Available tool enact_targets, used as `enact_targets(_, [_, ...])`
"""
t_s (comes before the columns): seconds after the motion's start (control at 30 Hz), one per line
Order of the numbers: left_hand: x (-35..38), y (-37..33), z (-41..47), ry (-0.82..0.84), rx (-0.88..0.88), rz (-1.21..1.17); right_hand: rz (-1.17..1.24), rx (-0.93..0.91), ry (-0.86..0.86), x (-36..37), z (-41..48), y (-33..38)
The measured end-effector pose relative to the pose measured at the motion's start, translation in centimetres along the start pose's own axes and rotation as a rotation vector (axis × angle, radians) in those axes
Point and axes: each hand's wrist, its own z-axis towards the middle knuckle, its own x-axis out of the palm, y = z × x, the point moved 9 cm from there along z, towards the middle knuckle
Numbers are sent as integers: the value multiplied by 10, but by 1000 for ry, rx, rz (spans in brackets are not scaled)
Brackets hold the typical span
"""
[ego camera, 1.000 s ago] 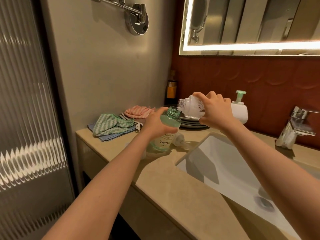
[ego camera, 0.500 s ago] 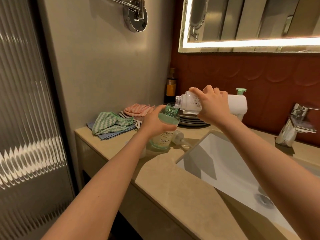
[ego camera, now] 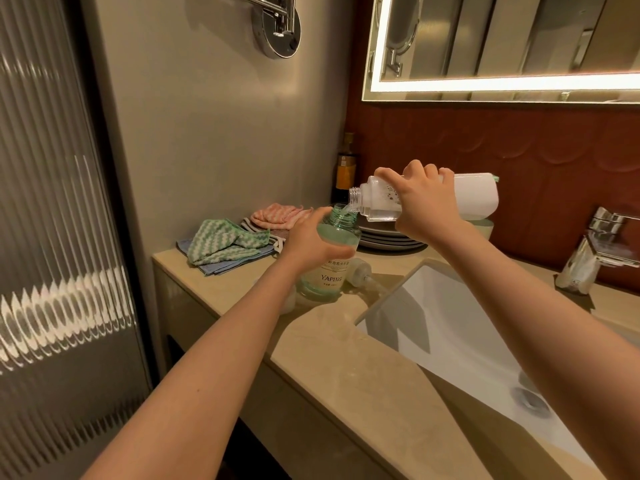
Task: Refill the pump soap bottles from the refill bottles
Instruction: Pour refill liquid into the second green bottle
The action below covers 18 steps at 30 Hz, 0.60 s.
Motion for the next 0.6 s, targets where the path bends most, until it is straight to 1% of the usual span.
enact_targets(0.6, [-3, 4, -2, -12, -28, -34, -11, -18, 6, -1, 2, 6])
